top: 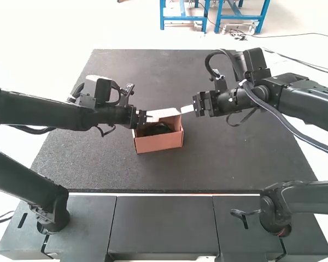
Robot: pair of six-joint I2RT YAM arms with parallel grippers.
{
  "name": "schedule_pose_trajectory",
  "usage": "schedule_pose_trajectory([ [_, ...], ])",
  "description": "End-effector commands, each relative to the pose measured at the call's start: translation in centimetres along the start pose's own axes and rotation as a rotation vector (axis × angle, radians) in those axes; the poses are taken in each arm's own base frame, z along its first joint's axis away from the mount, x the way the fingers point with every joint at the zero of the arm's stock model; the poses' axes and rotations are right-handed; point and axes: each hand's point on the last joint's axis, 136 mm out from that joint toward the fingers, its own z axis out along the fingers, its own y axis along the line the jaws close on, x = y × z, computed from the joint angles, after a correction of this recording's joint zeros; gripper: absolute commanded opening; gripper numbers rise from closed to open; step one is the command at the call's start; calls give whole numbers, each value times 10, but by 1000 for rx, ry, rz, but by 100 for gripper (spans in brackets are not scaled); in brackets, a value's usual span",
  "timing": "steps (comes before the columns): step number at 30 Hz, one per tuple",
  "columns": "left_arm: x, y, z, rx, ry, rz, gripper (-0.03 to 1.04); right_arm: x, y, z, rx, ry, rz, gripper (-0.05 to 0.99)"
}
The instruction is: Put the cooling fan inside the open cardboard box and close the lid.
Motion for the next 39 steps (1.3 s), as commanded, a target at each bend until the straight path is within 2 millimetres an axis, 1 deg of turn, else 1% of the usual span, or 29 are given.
schedule_pose_trajectory([
  [1, 4, -6, -2, 15, -3, 16, 78, -15, 5, -6, -21, -33, -21, 90],
  [6, 17, -4, -2, 12, 19, 3, 78, -14, 5, -6, -23, -29, -18, 90],
  [13, 30, -2, -1, 5, 31, 2, 78, -12, 5, -6, -27, -24, -16, 90],
  [22, 56, -10, 4, 27, 64, 13, 78, -12, 5, -6, -25, -20, -14, 90],
  [30, 66, -12, 4, 28, 73, 14, 78, -12, 6, -6, -27, -20, -14, 90],
  [33, 67, -12, 4, 28, 68, 18, 78, -10, 5, -6, -26, -16, -10, 91],
  [36, 61, -12, 2, 26, 53, 17, 79, -10, 4, -6, -22, -19, -8, 91],
  [37, 55, -13, 2, 27, 42, 22, 81, -10, 4, -5, -20, -26, -4, 91],
  [39, 42, -14, -2, 26, 9, 36, 81, -13, 0, -5, -3, -47, 8, 91],
])
